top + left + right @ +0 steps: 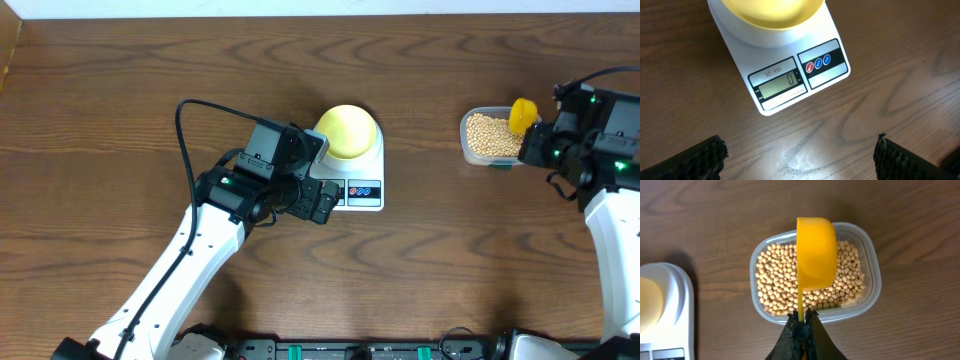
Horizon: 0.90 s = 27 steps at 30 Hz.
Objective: Scoop item into bowl and weigh 50g on scale
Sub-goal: 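Dip the yellow scoop into the soybean tub with the right gripper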
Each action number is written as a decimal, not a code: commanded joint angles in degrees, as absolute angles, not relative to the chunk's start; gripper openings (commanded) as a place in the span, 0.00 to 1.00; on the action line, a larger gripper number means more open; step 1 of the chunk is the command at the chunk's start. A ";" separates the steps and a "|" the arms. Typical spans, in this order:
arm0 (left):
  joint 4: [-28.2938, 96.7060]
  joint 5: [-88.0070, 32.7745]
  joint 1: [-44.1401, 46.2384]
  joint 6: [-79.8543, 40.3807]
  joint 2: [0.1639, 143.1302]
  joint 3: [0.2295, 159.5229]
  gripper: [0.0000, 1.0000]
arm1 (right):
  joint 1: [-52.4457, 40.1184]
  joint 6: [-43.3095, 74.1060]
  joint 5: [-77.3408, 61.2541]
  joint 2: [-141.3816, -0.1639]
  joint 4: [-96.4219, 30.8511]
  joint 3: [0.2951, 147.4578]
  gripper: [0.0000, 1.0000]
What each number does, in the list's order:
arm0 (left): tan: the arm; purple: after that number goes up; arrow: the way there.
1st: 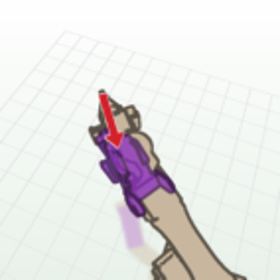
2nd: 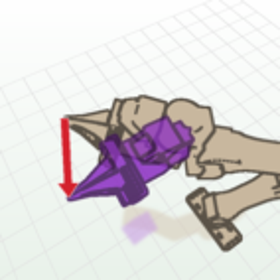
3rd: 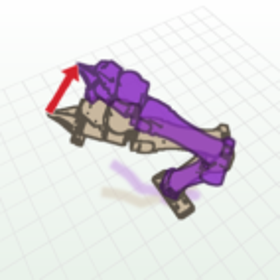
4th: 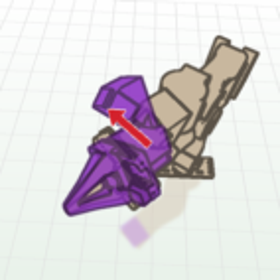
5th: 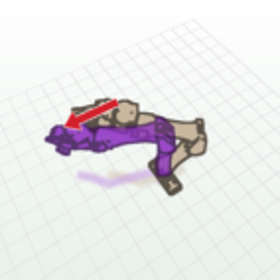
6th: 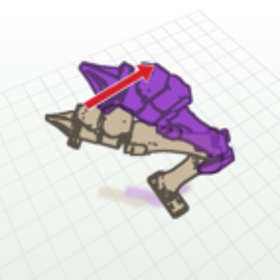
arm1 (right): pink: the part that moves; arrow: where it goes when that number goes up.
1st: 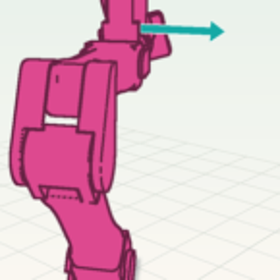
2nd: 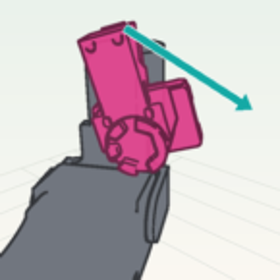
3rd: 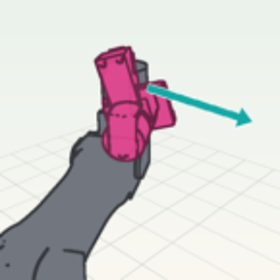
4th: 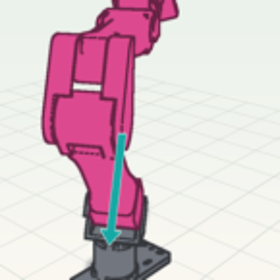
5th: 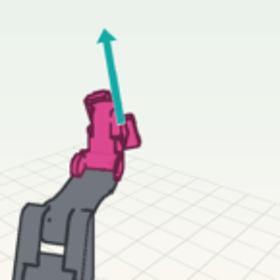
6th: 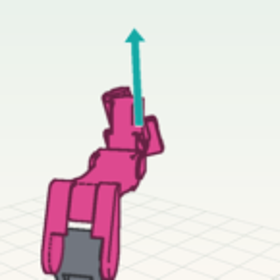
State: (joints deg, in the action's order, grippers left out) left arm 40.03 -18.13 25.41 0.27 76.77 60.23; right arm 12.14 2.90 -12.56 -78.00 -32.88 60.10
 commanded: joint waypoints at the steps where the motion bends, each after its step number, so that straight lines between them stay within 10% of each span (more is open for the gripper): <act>1: 39.99 -18.79 25.47 1.28 76.93 60.10 0.96 | 11.92 1.58 -12.10 -78.04 -31.11 57.93 0.01; 27: 39.97 -18.79 25.47 1.28 76.93 60.10 0.96 | 11.90 1.65 -12.64 -82.76 -21.41 50.50 0.01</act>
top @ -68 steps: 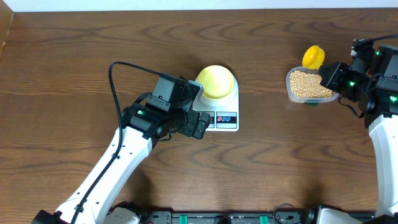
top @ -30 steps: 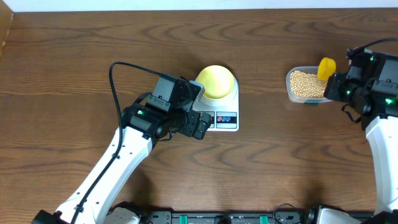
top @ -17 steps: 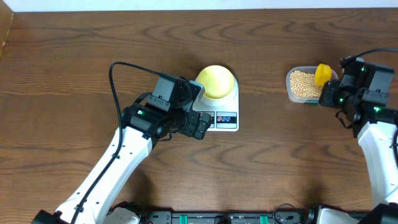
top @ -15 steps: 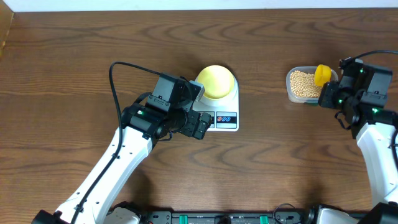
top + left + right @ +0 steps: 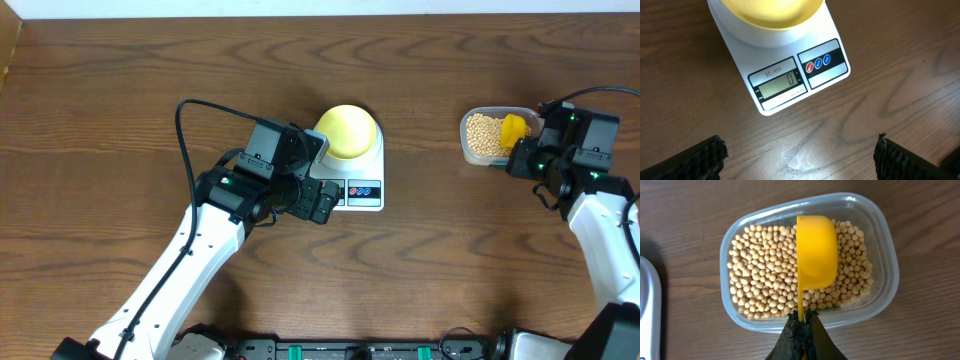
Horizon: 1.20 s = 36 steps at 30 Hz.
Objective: Scoop item into bowl and weigh 50g on scale
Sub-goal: 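Dip the yellow scoop into the soybean tub with the right gripper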
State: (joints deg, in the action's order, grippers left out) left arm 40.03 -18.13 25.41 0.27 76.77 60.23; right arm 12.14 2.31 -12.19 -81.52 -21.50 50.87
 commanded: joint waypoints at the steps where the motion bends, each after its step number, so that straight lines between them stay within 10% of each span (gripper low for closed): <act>1: 39.99 -18.79 25.47 1.28 76.93 60.10 0.96 | 11.90 1.65 -13.28 -83.13 -21.41 50.50 0.01; 36: 39.97 -18.79 25.47 1.28 76.93 60.10 0.96 | 14.11 26.79 -29.15 -83.90 -23.18 50.50 0.01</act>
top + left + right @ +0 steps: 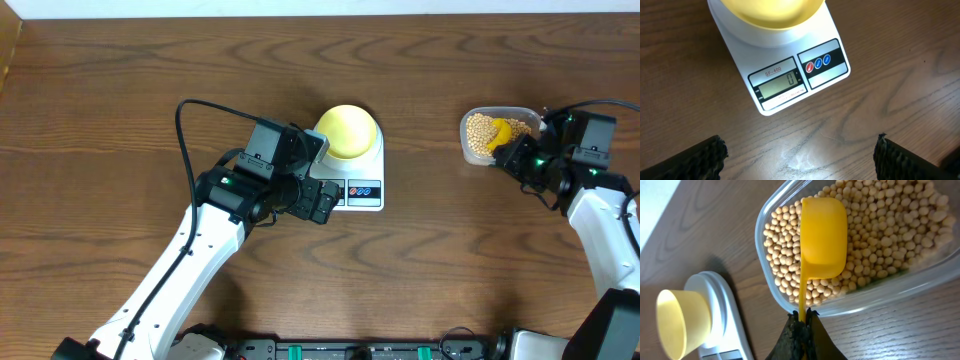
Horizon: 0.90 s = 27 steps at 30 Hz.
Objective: Scoop item into bowl and weigh 50g on scale
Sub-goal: 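Dip the yellow scoop into the soybean tub with the right gripper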
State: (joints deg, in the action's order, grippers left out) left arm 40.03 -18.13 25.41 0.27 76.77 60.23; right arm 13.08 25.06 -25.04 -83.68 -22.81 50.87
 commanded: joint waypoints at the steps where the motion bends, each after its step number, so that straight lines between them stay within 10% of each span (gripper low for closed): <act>1: 39.99 -18.79 25.47 1.28 76.93 60.10 0.96 | 14.44 26.79 -29.17 -83.90 -23.16 50.50 0.01; 27: 39.99 -18.79 25.47 1.28 76.93 60.10 0.96 | 17.32 27.86 -30.41 -83.90 -21.63 50.50 0.01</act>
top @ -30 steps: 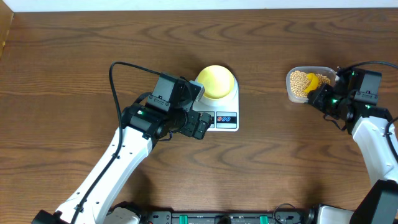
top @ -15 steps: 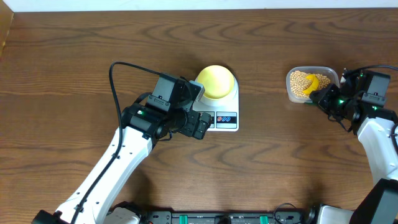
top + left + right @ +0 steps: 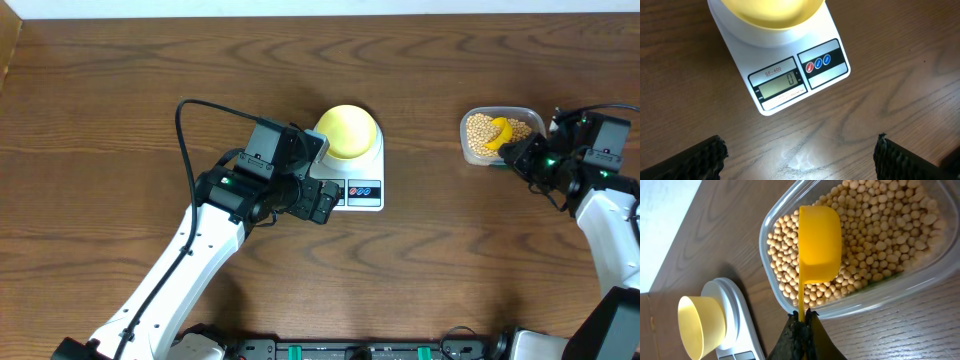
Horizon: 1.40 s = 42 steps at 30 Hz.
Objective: Scoop item into bowl and weigh 50g on scale
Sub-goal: 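Dip the yellow scoop into the soybean tub with the right gripper, then lift the filled scoop out of the tub and carry it left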
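A clear tub of soybeans (image 3: pixel 484 134) (image 3: pixel 875 240) stands at the right of the table. My right gripper (image 3: pixel 801 312) (image 3: pixel 520 152) is shut on the handle of a yellow scoop (image 3: pixel 818 242) (image 3: pixel 500 130), whose bowl lies tilted among the beans. A yellow bowl (image 3: pixel 348 130) (image 3: pixel 771 12) (image 3: pixel 700 325) sits on the white scale (image 3: pixel 362 190) (image 3: pixel 790 75), whose display reads 0. My left gripper (image 3: pixel 800 157) (image 3: pixel 318 203) hangs open over bare wood just in front of the scale.
Dark wooden table (image 3: pixel 450 270) all around. A black cable (image 3: pixel 190 110) loops off the left arm. The table's far edge (image 3: pixel 320 12) meets a white surface.
The right wrist has tipped a little further, and the scoop sits slightly further back in the beans. The left arm and the scale reading are unchanged.
The right gripper first held the scoop above the tub. Then it was lower, with the scoop down over the beans. Then the wrist was tilted with the scoop's bowl among the beans, and now a little more. The left gripper stayed open before the scale, which reads 0.
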Each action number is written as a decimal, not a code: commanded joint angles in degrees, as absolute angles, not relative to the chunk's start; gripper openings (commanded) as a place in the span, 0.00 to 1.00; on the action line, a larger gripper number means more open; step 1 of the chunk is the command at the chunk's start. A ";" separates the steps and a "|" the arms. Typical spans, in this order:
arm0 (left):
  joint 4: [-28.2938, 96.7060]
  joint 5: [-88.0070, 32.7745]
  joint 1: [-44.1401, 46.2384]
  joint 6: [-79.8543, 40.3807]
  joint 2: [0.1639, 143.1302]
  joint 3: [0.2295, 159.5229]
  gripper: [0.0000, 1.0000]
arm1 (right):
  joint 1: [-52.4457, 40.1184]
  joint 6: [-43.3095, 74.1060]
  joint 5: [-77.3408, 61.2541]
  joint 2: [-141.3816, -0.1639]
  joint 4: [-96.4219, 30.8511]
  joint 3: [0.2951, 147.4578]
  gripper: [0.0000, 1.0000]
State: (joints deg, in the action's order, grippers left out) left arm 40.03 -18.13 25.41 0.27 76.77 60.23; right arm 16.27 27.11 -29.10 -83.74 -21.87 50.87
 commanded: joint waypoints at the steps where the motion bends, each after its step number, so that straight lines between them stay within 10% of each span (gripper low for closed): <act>1: 39.97 -18.79 25.47 1.28 76.93 60.10 0.96 | 17.63 27.86 -30.44 -83.90 -21.63 50.50 0.01; 42: 39.97 -18.79 25.47 1.28 76.93 60.10 0.96 | 33.39 27.86 -59.02 -83.90 -22.26 50.50 0.01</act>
State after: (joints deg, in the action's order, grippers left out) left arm 40.03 -18.13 25.41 0.27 76.77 60.23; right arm 31.90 27.24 -53.12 -83.74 -22.22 50.87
